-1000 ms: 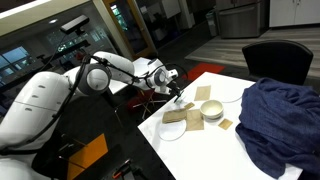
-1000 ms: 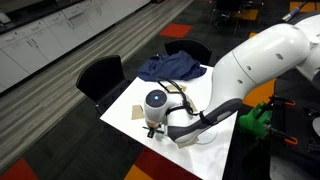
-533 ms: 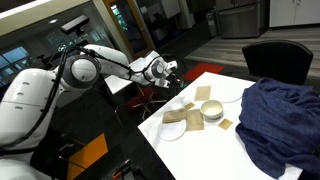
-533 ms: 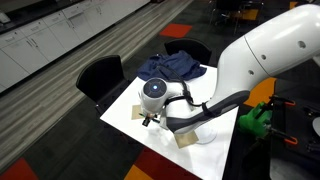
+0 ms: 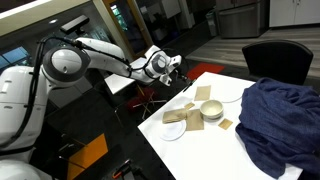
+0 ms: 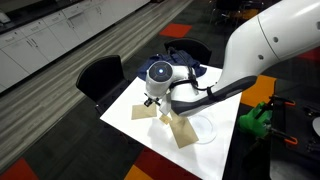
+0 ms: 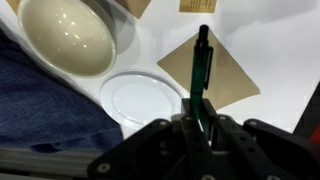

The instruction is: Put the pen in the bowl

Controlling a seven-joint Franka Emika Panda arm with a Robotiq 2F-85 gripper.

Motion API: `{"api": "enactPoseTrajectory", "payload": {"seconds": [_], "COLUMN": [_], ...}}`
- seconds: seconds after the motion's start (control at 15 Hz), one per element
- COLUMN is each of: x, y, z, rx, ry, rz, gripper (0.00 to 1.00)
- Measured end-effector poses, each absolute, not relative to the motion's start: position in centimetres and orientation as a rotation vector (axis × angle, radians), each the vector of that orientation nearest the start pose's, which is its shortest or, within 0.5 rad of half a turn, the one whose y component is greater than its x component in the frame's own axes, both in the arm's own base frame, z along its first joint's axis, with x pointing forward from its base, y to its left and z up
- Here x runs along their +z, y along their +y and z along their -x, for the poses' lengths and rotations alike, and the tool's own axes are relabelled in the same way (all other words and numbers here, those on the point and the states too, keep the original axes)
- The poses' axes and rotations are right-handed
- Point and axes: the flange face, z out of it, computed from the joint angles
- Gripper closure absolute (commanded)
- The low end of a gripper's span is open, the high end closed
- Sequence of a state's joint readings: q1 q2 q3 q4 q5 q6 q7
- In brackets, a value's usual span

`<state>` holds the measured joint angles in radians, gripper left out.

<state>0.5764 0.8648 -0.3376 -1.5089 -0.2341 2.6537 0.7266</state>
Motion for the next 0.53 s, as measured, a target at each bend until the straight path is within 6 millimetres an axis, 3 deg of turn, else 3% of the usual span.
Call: {"api": "enactPoseTrajectory", "payload": {"seconds": [0.53], "x": [20.6], "y": [17.0], "z": [-70.2], "rx": [-0.937], "ry": [0.529], "rz": [3.193], "gripper": [0.97]}}
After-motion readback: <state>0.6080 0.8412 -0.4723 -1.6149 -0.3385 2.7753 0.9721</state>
